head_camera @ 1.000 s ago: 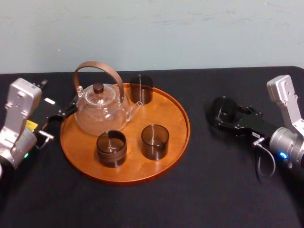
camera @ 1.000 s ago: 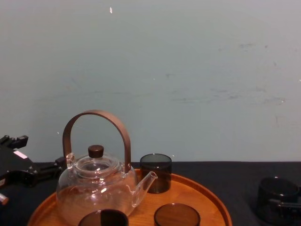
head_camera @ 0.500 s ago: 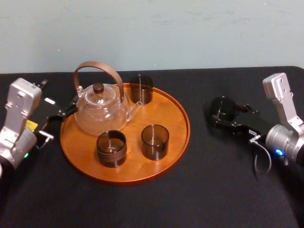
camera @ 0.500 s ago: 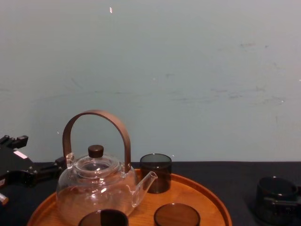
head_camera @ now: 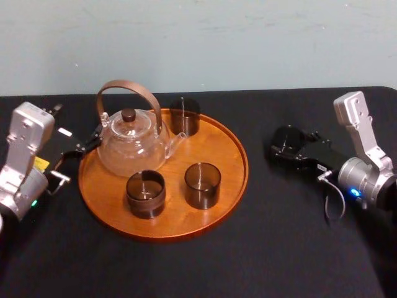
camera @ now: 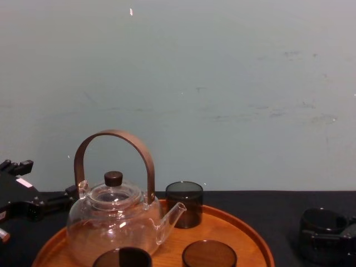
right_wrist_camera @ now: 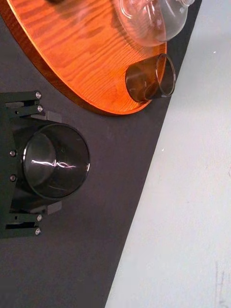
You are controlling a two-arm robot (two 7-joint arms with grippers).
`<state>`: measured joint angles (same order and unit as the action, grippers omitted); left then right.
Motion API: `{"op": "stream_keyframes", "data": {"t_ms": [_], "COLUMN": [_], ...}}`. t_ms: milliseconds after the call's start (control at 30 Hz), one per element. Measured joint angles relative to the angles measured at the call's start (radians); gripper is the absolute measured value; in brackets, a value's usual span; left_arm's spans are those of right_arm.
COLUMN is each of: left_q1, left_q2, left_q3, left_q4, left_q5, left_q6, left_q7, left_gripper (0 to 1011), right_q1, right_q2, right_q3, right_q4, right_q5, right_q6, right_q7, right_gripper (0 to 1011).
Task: Pick up the glass from the table and place it on the tray.
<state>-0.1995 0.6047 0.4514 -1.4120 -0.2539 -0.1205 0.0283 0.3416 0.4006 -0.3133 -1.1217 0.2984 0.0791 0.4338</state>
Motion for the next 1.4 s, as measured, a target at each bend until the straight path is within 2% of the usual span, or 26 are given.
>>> {"op": "stream_keyframes", "data": {"t_ms": [333,533,967,1233,1400], "left_q1": [0.0,0.0,0.0,0.0,0.0], "left_q2": [0.0,0.0,0.0,0.0,0.0], "left_q3": [0.0,0.0,0.0,0.0,0.0], "left_q4": [0.0,0.0,0.0,0.0,0.0], "left_q5": [0.0,0.0,0.0,0.0,0.0], "left_q6": [0.0,0.0,0.0,0.0,0.0], "left_q7": [0.0,0.0,0.0,0.0,0.0], "left_gripper": [1001,1001,1001,1001,1001], "right_q1": [0.005,0.003,0.0,-0.012,-0.014], "right_q2": [-0.003,-0.001,0.001,0.016,0.025], "right_q3": [-0.001,-0.001,0.003,0.004,-0.009], "right_q4": [0.007,0.004,-0.004,-0.07,-0.114], "right_q5": [-0.005,-0.003,0.004,0.019,0.021], "right_q6": [-0.004,-0.003,-0.001,0.015,0.025], "right_q7": [-0.004,-0.003,0.006,0.031,0.041], "right_gripper": [1002,903,902,902,902]}}
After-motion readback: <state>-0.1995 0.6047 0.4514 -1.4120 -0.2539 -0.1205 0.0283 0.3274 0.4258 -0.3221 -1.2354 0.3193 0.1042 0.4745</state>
